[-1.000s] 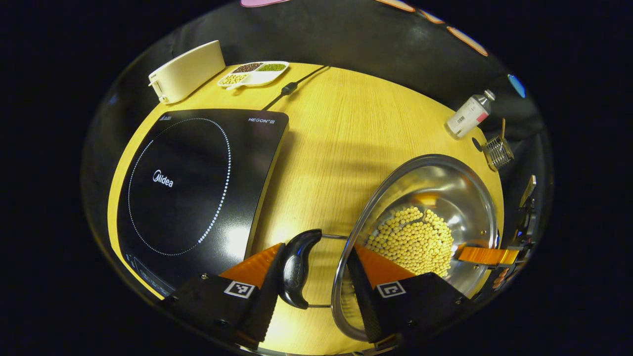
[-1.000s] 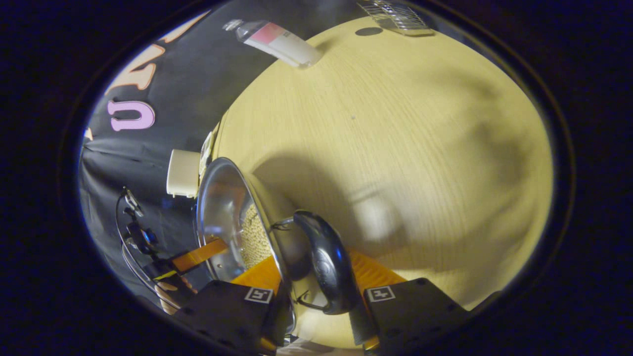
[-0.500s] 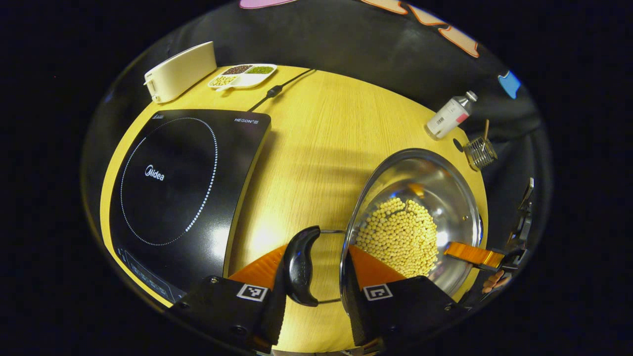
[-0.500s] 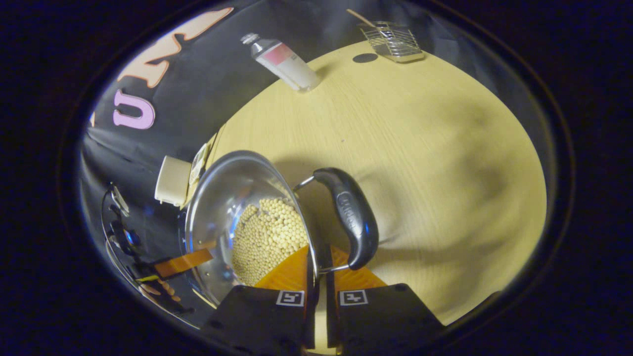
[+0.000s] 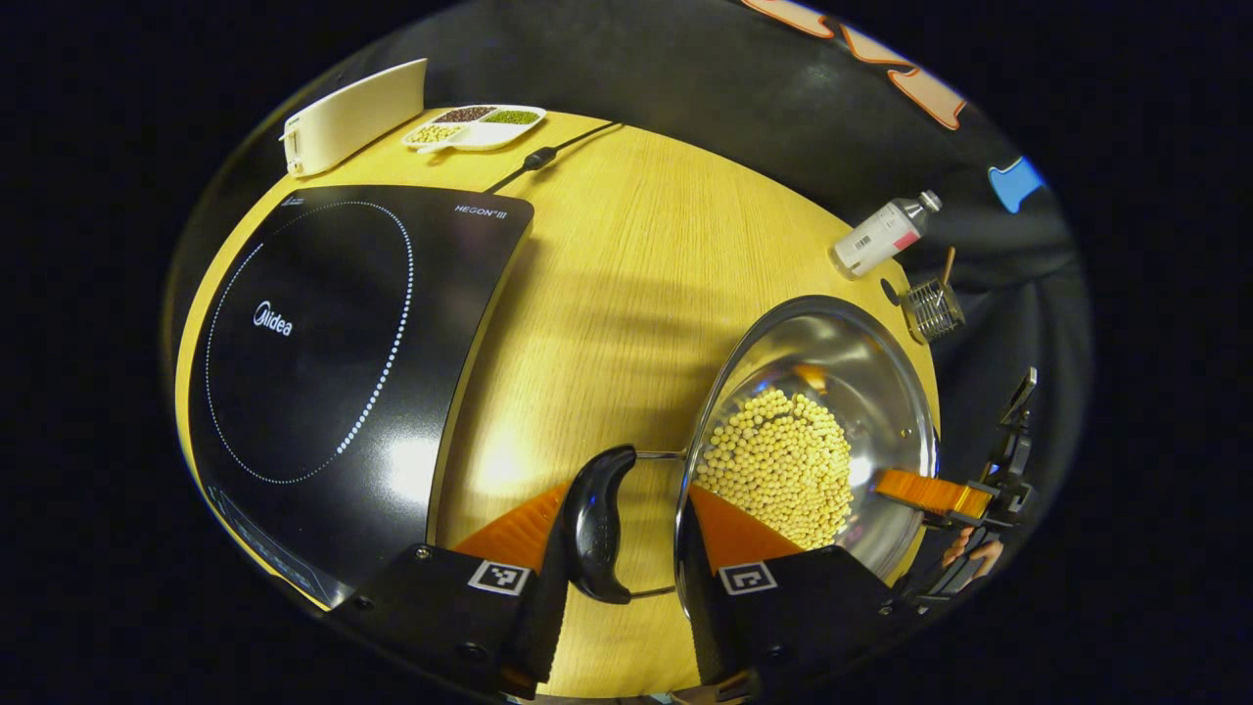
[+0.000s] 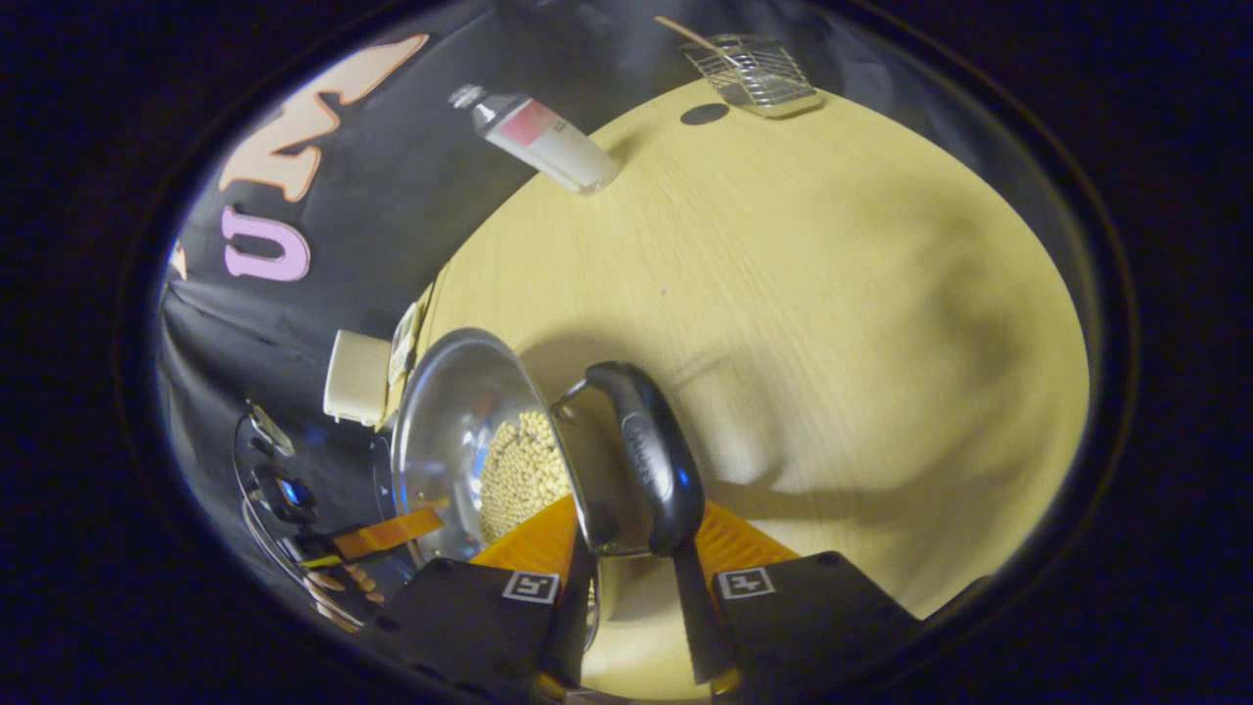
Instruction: First push the handle of the pot to place it horizontally, then grasp the pot with both hands and set it on the induction cooktop.
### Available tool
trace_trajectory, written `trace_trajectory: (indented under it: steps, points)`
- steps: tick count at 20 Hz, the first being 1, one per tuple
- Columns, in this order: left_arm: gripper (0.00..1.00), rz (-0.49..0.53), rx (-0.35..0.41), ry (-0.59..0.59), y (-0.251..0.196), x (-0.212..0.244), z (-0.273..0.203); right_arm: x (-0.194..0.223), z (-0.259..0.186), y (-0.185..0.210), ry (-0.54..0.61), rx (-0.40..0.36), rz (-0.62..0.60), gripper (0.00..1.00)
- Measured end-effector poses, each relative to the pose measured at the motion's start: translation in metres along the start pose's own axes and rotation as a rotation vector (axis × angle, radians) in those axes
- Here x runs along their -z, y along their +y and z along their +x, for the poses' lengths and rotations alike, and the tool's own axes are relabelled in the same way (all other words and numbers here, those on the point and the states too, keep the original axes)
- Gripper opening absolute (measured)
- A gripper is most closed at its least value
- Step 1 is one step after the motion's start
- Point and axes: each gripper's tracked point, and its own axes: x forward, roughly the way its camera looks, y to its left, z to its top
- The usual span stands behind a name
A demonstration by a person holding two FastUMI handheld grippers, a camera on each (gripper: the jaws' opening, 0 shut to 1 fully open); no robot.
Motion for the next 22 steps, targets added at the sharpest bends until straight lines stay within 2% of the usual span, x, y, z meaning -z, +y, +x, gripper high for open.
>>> trace_trajectory:
  steps: [1,2,4,7,9,12,13,15,16,17,18,19,22]
  points:
    - [0.58,-0.001,0.000,-0.001,0.000,0.000,0.000,-0.003,0.002,0.003,0.008,-0.027,0.005,0.36]
    - [0.56,0.000,0.001,0.001,0.000,0.000,-0.001,-0.006,0.004,0.006,0.014,-0.049,0.002,0.40]
    - [0.56,0.007,0.004,0.005,0.000,0.000,-0.001,-0.019,0.008,0.007,0.011,-0.079,-0.020,0.40]
    - [0.56,0.026,0.010,0.018,0.000,-0.001,0.000,-0.028,0.015,0.015,0.065,-0.150,-0.021,0.55]
    - [0.56,0.039,0.011,0.019,0.000,-0.002,0.000,-0.027,0.019,0.019,0.112,-0.193,-0.020,0.55]
    - [0.58,0.051,0.009,0.015,0.001,-0.004,0.001,-0.019,0.018,0.020,0.132,-0.187,-0.097,0.46]
    - [0.56,0.059,0.005,0.016,0.002,-0.005,0.002,-0.017,0.018,0.018,0.130,-0.180,-0.128,0.46]
    - [0.58,0.073,0.004,0.017,0.002,-0.006,0.001,-0.011,0.015,0.017,0.137,-0.174,-0.144,0.42]
    - [0.55,0.075,0.004,0.015,0.001,-0.005,0.001,-0.010,0.012,0.016,0.137,-0.170,-0.147,0.42]
    - [0.58,0.077,0.007,0.018,0.001,-0.004,0.000,-0.008,0.010,0.015,0.136,-0.164,-0.152,0.42]
    - [0.55,0.082,0.011,0.020,0.000,-0.003,-0.001,-0.006,0.005,0.016,0.130,-0.158,-0.158,0.42]
    - [0.55,0.088,0.019,0.016,0.000,-0.002,-0.003,-0.006,0.001,0.018,0.120,-0.153,-0.163,0.48]
    - [0.55,0.110,0.050,0.010,-0.002,-0.002,-0.018,0.003,-0.020,0.025,0.094,-0.137,-0.162,0.48]
